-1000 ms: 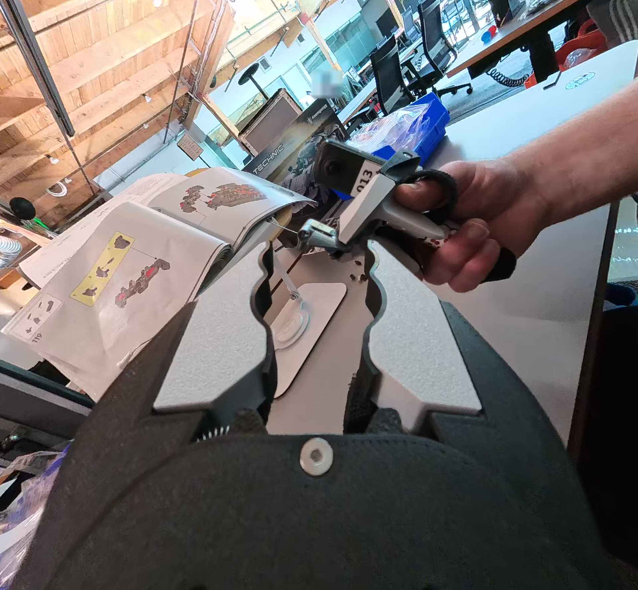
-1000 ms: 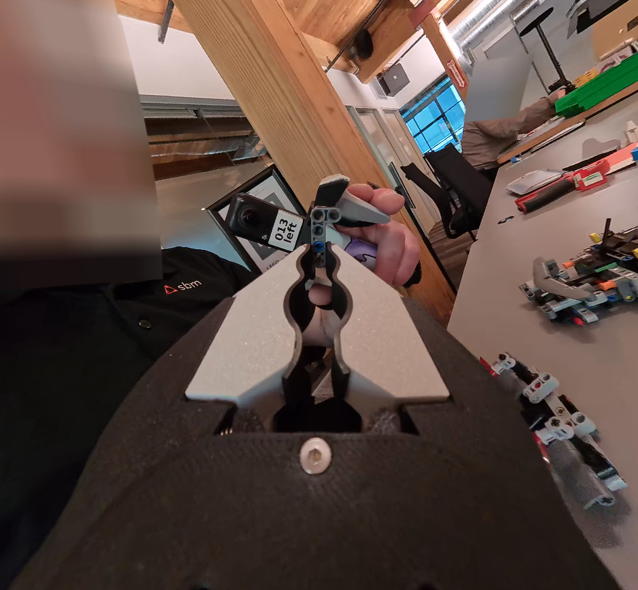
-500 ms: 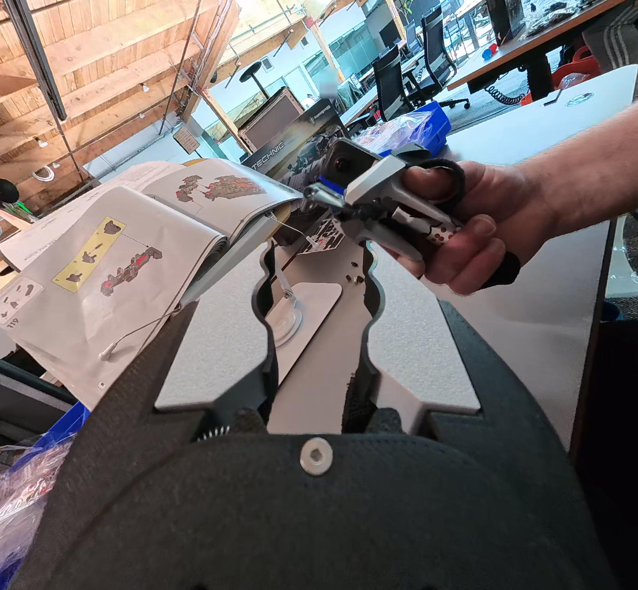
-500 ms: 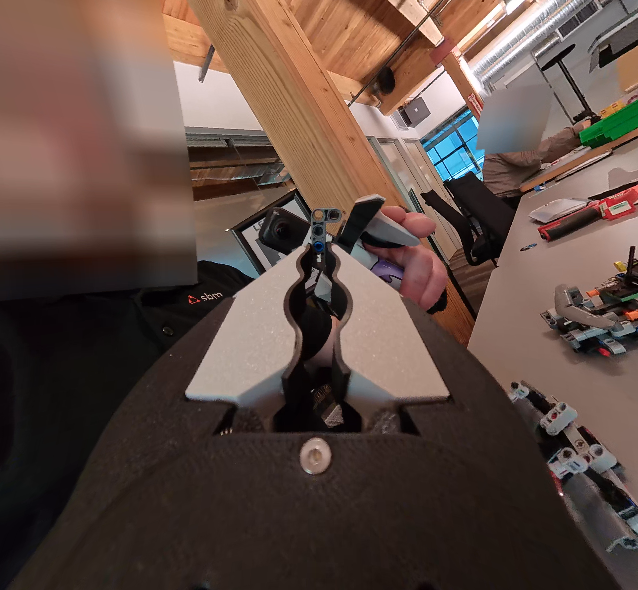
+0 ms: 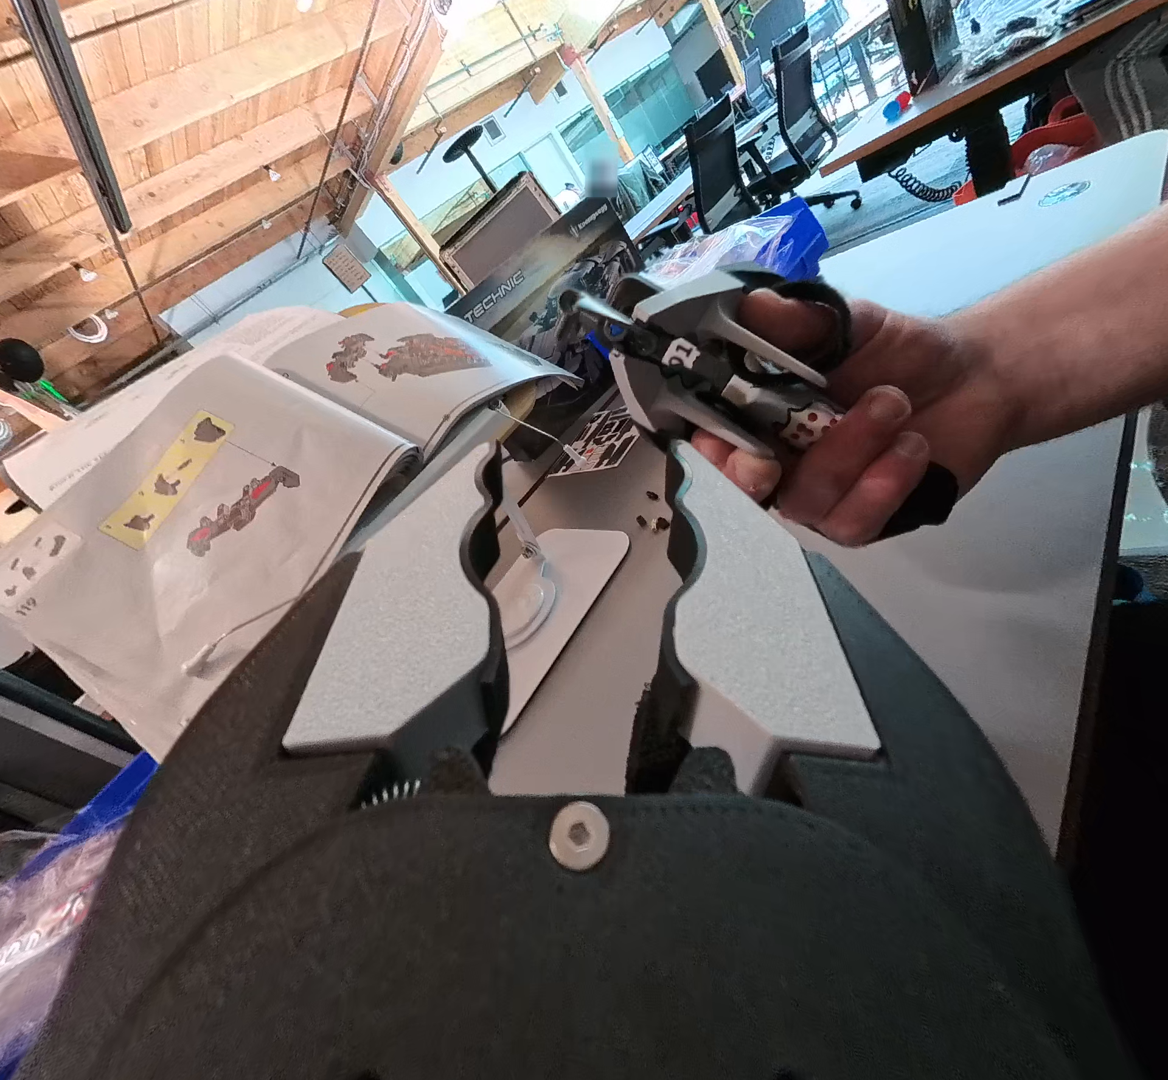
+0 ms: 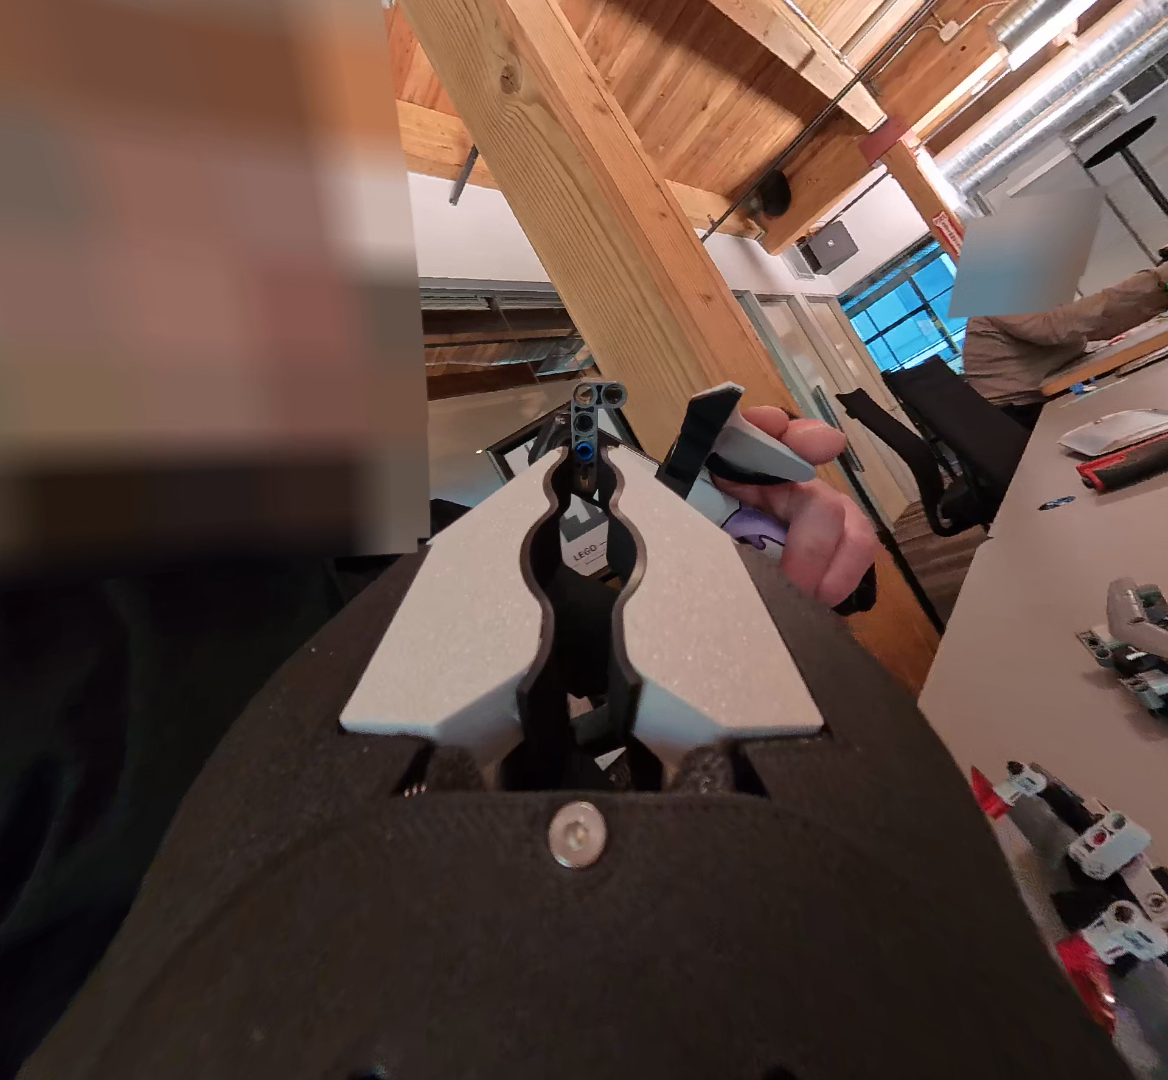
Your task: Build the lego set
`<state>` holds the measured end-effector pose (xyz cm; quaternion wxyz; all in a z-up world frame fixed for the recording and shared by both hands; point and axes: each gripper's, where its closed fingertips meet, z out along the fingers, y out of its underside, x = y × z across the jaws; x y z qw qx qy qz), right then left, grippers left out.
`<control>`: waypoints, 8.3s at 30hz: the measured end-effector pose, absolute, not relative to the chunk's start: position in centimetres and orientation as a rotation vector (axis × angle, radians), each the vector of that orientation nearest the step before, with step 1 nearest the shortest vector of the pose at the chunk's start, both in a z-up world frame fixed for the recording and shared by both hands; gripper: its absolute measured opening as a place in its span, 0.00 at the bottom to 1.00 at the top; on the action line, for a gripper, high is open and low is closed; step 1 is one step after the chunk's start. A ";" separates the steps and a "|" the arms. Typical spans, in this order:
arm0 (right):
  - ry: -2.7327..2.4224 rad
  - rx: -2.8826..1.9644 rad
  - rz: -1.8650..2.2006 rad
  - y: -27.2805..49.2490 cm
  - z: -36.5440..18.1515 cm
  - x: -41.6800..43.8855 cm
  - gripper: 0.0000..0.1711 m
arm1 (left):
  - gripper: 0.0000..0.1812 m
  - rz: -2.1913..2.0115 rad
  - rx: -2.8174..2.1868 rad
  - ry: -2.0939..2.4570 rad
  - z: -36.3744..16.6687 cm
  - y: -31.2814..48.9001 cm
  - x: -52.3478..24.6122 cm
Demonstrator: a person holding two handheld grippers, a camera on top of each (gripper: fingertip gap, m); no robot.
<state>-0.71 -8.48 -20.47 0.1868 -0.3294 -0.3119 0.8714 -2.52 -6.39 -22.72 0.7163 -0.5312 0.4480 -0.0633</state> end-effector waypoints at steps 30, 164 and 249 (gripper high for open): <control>-0.933 -1.042 2.477 -8.7 -22.1 -1.8 0.03 | 0.18 -0.071 -1.065 1.098 -22.4 -6.5 -0.1; -0.812 -1.175 1.986 -1.4 -23.2 0.5 0.10 | 0.20 -0.444 -1.616 0.930 -29.9 -5.5 -8.7; -0.905 -1.161 1.803 -1.9 -22.8 0.2 0.10 | 0.19 -0.388 -1.619 1.002 -32.2 -5.5 -8.3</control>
